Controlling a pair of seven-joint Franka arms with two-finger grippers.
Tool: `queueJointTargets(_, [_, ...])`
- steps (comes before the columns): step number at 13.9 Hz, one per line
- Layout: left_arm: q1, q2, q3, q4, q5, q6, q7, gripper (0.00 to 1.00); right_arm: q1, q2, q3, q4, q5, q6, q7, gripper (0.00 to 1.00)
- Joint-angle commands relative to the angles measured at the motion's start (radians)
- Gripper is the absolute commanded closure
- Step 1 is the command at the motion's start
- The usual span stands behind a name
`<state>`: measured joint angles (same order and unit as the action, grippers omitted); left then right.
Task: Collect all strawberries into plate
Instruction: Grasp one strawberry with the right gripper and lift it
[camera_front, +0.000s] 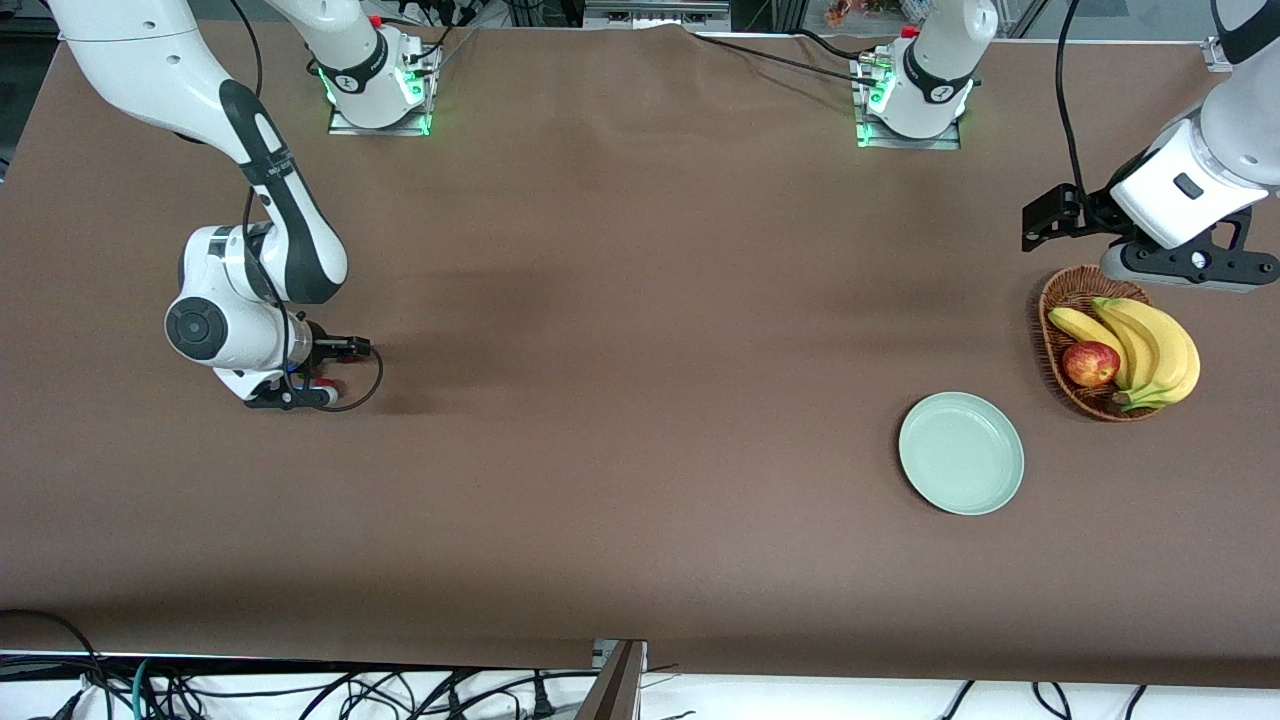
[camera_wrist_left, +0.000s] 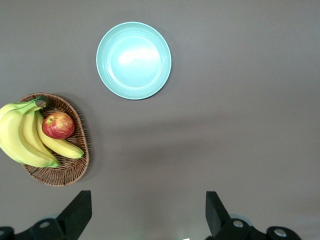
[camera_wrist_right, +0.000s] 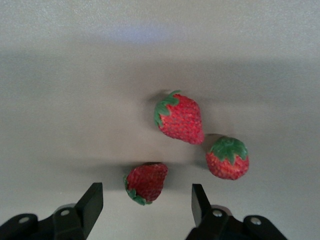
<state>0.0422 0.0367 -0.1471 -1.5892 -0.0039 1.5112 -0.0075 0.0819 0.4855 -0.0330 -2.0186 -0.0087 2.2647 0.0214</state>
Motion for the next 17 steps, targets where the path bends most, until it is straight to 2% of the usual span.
queueJointTargets(1, [0.005, 0.014, -0.002, 0.031, -0.010, -0.025, 0.023, 0.00, 0.001, -0.018, 0.005, -0.040, -0.005, 0.039, 0.008, 0.20])
queueJointTargets(2, [0.005, 0.015, -0.002, 0.032, -0.011, -0.025, 0.024, 0.00, 0.001, -0.018, 0.004, -0.040, -0.005, 0.039, 0.008, 0.21])
queueJointTargets(4, [0.005, 0.015, -0.002, 0.032, -0.011, -0.025, 0.024, 0.00, 0.001, -0.012, 0.005, -0.040, -0.005, 0.045, 0.008, 0.36])
queueJointTargets(5, [0.005, 0.015, -0.002, 0.032, -0.011, -0.026, 0.024, 0.00, 0.001, -0.010, 0.005, -0.042, -0.005, 0.053, 0.008, 0.37])
queueJointTargets(9, [0.007, 0.015, -0.002, 0.032, -0.011, -0.026, 0.023, 0.00, 0.001, -0.008, 0.005, -0.040, -0.005, 0.053, 0.008, 0.77])
queueJointTargets(10, [0.007, 0.015, -0.002, 0.032, -0.011, -0.026, 0.023, 0.00, 0.001, -0.008, 0.005, -0.038, -0.005, 0.052, 0.008, 0.83])
queueJointTargets(12, [0.008, 0.015, 0.000, 0.034, -0.011, -0.026, 0.023, 0.00, 0.004, -0.013, 0.010, -0.014, -0.005, 0.042, 0.009, 0.86])
queueJointTargets(14, [0.008, 0.014, 0.004, 0.034, -0.010, -0.042, 0.024, 0.00, 0.050, -0.025, 0.057, 0.038, -0.002, 0.036, 0.053, 0.86])
queueJointTargets(17, [0.008, 0.014, 0.004, 0.035, -0.010, -0.043, 0.024, 0.00, 0.209, 0.017, 0.065, 0.151, 0.001, 0.018, 0.361, 0.86])
